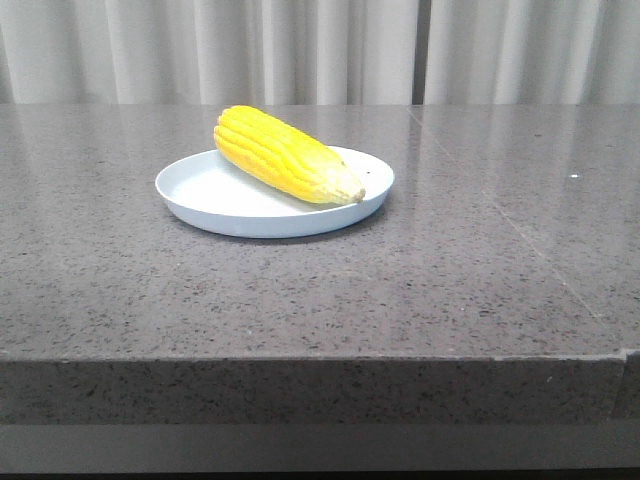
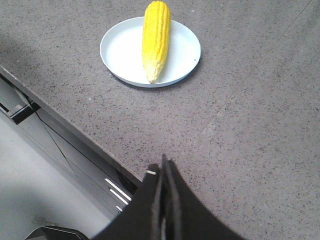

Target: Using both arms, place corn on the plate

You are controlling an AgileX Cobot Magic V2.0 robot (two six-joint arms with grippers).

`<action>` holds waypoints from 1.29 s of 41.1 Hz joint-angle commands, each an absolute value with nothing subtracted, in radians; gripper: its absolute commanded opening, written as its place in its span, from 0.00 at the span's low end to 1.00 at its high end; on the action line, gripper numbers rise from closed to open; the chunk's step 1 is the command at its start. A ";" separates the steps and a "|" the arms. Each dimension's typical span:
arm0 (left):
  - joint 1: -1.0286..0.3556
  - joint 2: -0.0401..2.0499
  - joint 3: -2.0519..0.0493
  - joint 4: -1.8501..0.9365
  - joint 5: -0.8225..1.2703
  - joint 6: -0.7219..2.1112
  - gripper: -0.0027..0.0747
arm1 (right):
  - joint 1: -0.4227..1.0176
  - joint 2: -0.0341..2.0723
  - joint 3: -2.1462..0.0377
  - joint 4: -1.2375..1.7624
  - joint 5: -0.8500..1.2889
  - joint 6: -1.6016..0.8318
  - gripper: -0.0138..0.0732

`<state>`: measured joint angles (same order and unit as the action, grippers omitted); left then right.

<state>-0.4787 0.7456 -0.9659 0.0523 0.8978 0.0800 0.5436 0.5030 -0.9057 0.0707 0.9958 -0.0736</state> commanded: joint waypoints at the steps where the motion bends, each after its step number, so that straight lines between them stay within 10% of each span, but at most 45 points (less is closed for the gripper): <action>1: -0.483 0.741 -0.992 0.052 0.825 0.069 0.01 | 0.540 0.508 -0.928 0.066 0.926 -0.073 0.06; 30: -0.435 0.677 -0.945 0.051 0.804 0.069 0.01 | 0.540 0.508 -0.928 0.066 0.933 -0.073 0.06; 53: -0.025 0.068 -0.201 -0.009 0.174 0.069 0.01 | 0.540 0.508 -0.928 0.066 0.933 -0.073 0.06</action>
<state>-0.0451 0.1071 -0.2305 0.0000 0.3055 0.0800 0.5436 0.5030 -0.9057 0.0707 1.0001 -0.0697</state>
